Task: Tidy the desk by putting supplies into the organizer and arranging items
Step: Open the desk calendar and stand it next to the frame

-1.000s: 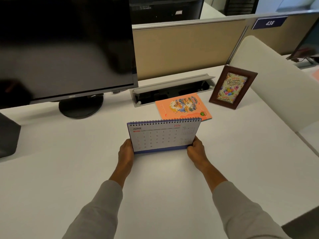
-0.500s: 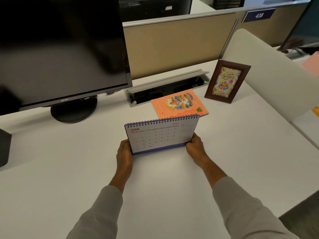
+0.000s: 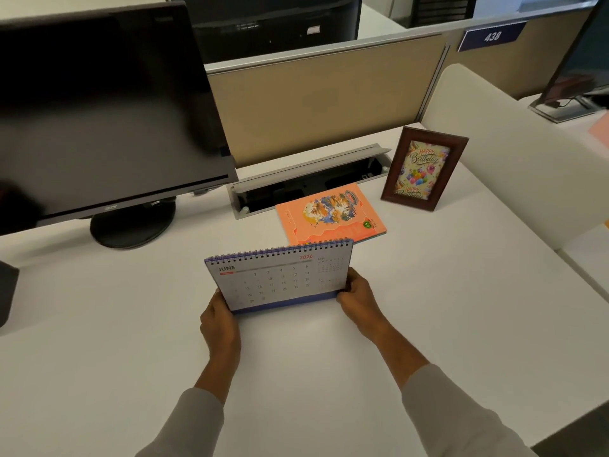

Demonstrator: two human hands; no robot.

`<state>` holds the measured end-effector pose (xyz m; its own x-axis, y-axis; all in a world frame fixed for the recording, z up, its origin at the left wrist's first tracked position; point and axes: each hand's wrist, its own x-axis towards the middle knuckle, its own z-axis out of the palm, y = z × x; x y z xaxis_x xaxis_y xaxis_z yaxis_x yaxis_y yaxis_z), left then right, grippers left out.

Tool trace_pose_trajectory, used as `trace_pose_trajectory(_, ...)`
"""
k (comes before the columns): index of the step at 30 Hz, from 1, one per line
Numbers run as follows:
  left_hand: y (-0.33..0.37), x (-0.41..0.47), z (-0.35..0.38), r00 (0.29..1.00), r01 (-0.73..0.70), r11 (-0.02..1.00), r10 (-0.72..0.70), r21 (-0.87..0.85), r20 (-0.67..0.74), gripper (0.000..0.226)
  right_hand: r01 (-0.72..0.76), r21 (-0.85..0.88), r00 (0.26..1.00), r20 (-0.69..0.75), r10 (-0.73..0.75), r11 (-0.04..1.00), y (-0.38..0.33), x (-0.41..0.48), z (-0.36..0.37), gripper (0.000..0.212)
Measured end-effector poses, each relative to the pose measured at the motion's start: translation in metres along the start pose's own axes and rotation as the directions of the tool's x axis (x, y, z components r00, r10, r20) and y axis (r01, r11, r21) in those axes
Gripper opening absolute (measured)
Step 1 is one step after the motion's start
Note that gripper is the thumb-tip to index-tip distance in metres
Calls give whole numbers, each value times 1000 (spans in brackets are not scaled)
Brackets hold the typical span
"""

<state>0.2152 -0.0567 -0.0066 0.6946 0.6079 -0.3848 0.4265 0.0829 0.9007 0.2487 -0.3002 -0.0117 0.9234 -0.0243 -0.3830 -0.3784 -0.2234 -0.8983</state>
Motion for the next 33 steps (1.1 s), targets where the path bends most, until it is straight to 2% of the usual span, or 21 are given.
trace_pose_trajectory(5,3,-16,9,998,57,998,-57,-27,-7,27,45,-11,994,100,-43,999,-1,-3,-15,60)
trace_pose_trajectory(9,8,-38,27,999,48,996,-47,-72,12,30,84,8,992,89,-85,996,3,-11,-40,58)
trace_pose_trajectory(14,28,-71,77,996,-24,994,33,-109,85,32,130,86,991,-37,-127,988,1,-14,-98,55)
trace_pose_trajectory(19,40,-97,145,975,-125,990,135,-67,174,36,172,128,977,-151,-152,977,-2,-10,-169,47)
trace_pose_trajectory(23,60,-120,203,961,-157,981,178,-113,211,34,201,141,956,-245,-162,969,-2,-6,-220,48)
trace_pose_trajectory(27,70,-133,254,939,-160,981,187,-114,288,34,230,155,930,-324,-171,961,-1,-3,-261,48)
trace_pose_trajectory(33,74,-144,328,869,-163,983,185,-88,459,36,224,166,893,-429,-134,960,13,12,-318,50)
